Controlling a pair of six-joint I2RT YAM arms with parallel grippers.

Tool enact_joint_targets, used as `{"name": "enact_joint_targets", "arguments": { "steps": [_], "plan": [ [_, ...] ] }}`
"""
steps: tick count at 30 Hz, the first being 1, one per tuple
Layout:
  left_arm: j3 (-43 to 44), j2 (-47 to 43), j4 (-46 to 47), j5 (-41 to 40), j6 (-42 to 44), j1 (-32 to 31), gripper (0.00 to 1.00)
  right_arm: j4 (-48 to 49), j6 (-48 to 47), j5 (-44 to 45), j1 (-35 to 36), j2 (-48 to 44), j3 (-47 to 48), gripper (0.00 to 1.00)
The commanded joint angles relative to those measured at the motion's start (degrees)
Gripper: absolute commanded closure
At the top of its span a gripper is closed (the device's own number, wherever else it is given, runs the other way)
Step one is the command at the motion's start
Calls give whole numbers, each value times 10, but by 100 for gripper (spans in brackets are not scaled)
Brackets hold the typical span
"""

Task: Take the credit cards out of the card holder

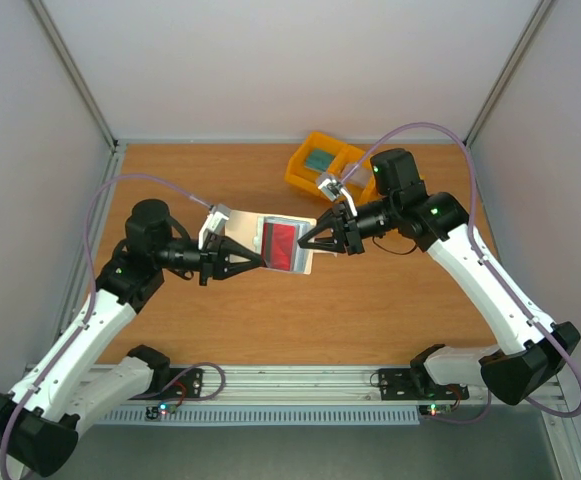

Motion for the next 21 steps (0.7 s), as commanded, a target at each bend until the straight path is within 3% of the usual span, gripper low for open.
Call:
{"name": "enact_joint_targets", "arguments": {
  "steps": [1,9,13,21],
  "plan": [
    [13,-11,2,10,22,3,100,2,-8,-22,-4,-14,23,99],
    [25,-9,-12,1,9,7,100,-11,-22,-22,-12,-16,21,99],
    [20,-13,-50,1,44,16,100,-10,-21,-29,-17,-16,23,99],
    [13,-14,-32,11,53,17,99,3,-5,-40,-17,-13,18,99]
  ]
}}
